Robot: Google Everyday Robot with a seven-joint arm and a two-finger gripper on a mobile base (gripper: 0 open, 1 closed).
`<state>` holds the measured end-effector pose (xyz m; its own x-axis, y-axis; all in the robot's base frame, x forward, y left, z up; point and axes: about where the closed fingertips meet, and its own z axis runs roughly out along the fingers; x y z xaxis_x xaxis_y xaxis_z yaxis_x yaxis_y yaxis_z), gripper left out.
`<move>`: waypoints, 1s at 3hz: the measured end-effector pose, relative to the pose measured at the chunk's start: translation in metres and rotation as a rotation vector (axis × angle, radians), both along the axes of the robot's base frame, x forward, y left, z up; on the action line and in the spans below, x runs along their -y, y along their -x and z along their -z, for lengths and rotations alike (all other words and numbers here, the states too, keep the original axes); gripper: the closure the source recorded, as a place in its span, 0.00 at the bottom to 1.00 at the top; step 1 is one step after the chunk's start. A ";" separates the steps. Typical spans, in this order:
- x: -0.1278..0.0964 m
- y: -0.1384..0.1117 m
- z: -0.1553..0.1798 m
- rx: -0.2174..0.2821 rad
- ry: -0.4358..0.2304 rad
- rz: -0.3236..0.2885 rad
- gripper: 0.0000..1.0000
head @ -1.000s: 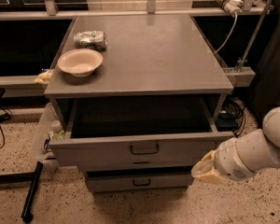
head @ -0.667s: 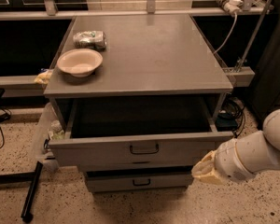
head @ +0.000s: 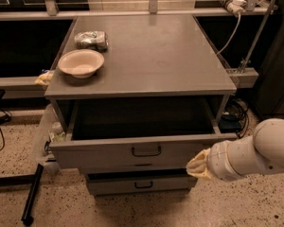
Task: Close top drawer
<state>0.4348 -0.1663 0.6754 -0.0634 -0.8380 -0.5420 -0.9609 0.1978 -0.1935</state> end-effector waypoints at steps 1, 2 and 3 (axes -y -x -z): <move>-0.008 -0.026 0.008 0.107 0.018 -0.042 1.00; -0.010 -0.049 0.011 0.193 0.032 -0.050 1.00; -0.009 -0.069 0.010 0.257 0.035 -0.035 1.00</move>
Offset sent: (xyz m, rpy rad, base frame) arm 0.0777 0.0097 -0.0130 -0.0504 -0.2986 0.0541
